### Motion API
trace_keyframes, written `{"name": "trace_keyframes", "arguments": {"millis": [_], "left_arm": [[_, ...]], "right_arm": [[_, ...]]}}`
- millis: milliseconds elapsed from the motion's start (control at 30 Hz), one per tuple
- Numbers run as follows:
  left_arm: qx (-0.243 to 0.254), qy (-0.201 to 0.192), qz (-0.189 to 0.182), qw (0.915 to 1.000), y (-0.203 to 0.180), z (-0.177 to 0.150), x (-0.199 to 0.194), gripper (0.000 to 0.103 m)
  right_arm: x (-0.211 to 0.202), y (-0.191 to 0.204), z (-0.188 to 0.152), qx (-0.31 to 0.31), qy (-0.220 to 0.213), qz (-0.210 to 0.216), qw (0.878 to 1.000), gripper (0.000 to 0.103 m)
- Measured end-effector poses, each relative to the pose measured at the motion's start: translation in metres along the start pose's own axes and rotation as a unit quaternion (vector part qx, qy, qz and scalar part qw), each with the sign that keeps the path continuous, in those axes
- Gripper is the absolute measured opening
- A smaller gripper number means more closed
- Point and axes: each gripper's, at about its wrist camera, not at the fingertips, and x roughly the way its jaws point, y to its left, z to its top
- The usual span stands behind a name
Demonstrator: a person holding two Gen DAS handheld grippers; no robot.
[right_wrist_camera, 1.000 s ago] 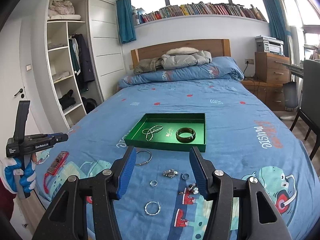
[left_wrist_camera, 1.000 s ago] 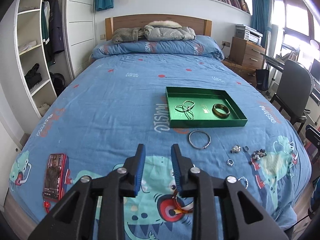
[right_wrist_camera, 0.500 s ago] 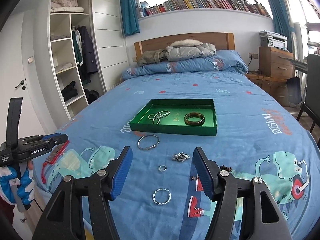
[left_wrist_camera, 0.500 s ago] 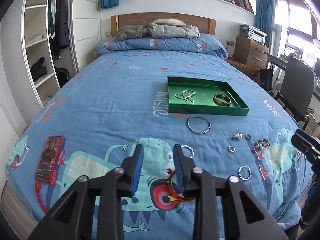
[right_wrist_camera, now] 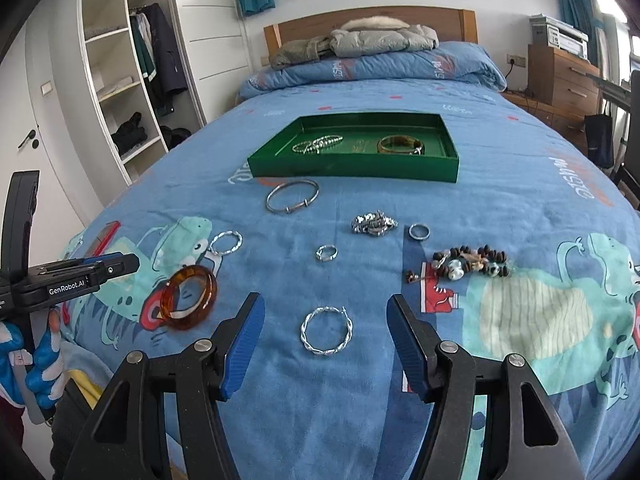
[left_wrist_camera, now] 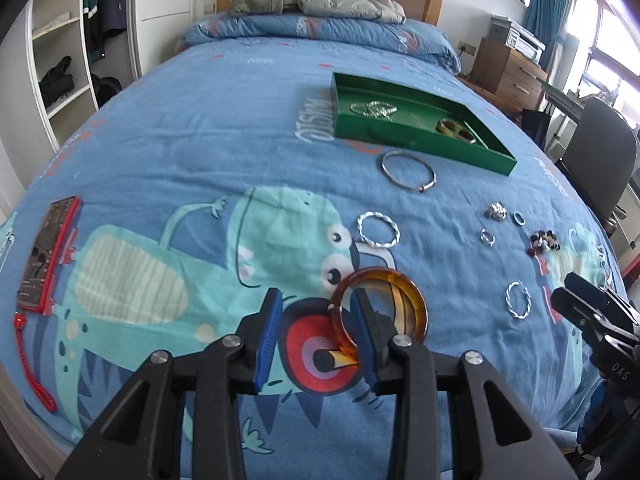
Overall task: Organize jewelry
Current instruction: 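Grasp the amber bangle with the left tool while the right tool grasps the twisted silver hoop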
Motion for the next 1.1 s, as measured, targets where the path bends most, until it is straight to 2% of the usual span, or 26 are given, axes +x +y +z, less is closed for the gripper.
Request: {"name": "trace_keyframes", "arguments": {"millis": [400, 600, 733, 867, 1033, 1100], "left_arm": [[-0.016, 0.047, -0.012, 0.9987, 0.0, -0.01, 0.043, 0.033], [-0.004, 0.047, -0.009, 0.9988, -0.006, -0.007, 0.05, 0.033], [0.01, 0.044, 0.0, 0.999, -0.012, -0.007, 0.052, 0.032], [0.019, 0.042, 0.003, 0.9989, -0.016, -0.007, 0.053, 0.023], [0.028, 0.042, 0.008, 0.9987, -0.021, -0.006, 0.055, 0.011], [0.033, 0.041, 0.012, 0.9986, -0.023, -0.006, 0.054, 0.01]], "right_arm": [[0.04, -0.002, -0.013, -0.007, 0.048, 0.007, 0.999, 0.063], [0.05, 0.004, -0.013, -0.023, 0.055, 0.002, 0.998, 0.062], [0.054, 0.01, -0.015, -0.05, 0.058, -0.011, 0.997, 0.055], [0.053, 0.009, -0.016, -0.056, 0.058, -0.015, 0.997, 0.041], [0.051, 0.008, -0.015, -0.058, 0.058, -0.01, 0.997, 0.04], [0.049, 0.006, -0.014, -0.051, 0.057, -0.006, 0.997, 0.039]]}}
